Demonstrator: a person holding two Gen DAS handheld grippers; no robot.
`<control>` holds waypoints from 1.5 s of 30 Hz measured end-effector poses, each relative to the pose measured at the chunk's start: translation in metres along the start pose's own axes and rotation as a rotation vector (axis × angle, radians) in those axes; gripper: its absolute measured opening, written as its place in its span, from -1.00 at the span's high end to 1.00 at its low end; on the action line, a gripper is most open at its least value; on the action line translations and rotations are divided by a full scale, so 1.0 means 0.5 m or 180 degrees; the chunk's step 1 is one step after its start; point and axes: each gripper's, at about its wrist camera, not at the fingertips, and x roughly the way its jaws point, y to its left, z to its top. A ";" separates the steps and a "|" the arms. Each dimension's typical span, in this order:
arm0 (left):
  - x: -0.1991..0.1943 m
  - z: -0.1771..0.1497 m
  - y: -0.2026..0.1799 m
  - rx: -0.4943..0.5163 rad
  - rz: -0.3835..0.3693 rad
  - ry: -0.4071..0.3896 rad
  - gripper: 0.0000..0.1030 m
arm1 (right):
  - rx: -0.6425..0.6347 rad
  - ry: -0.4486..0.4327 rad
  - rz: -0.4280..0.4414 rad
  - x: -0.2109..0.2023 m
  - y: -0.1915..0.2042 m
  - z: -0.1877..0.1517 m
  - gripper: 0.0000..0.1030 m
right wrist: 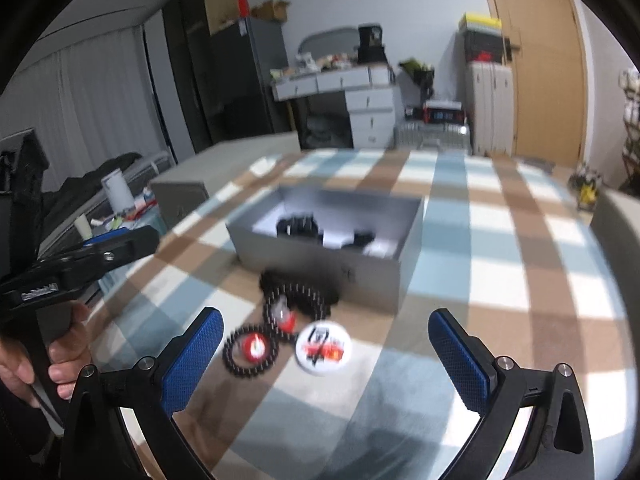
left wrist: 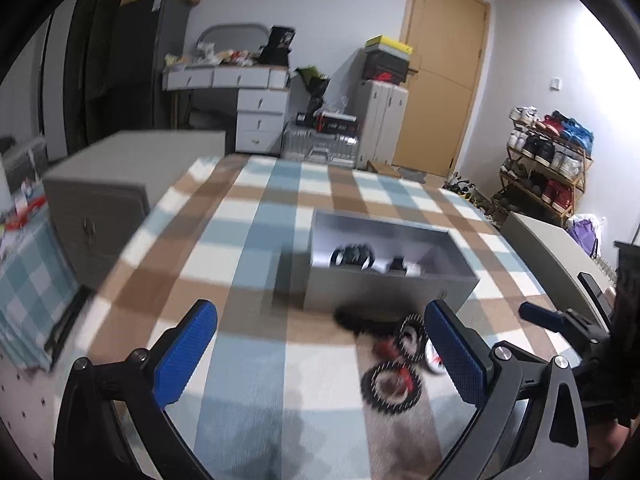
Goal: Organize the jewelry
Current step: 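Withdraw both tools up and away from the grey box, then move the right tool to the red-printed white badge and close on it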
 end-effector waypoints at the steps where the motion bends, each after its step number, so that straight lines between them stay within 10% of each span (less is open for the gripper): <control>1: 0.002 -0.009 0.006 -0.0018 0.0013 0.0041 -0.96 | 0.0023 0.0078 0.0014 0.012 -0.003 -0.008 -1.00; 19: -0.001 -0.072 0.049 -0.0202 0.0044 0.0300 -0.96 | -0.0297 0.0616 -0.0193 0.099 0.025 -0.017 -0.85; 32: -0.001 -0.080 0.067 -0.0258 -0.0013 0.0361 -0.96 | -0.0442 0.0781 -0.0252 0.125 0.035 -0.018 0.18; 45: 0.004 -0.066 0.048 -0.0183 -0.0088 0.0390 -0.96 | -0.0415 0.0643 -0.0253 0.101 0.036 -0.021 0.19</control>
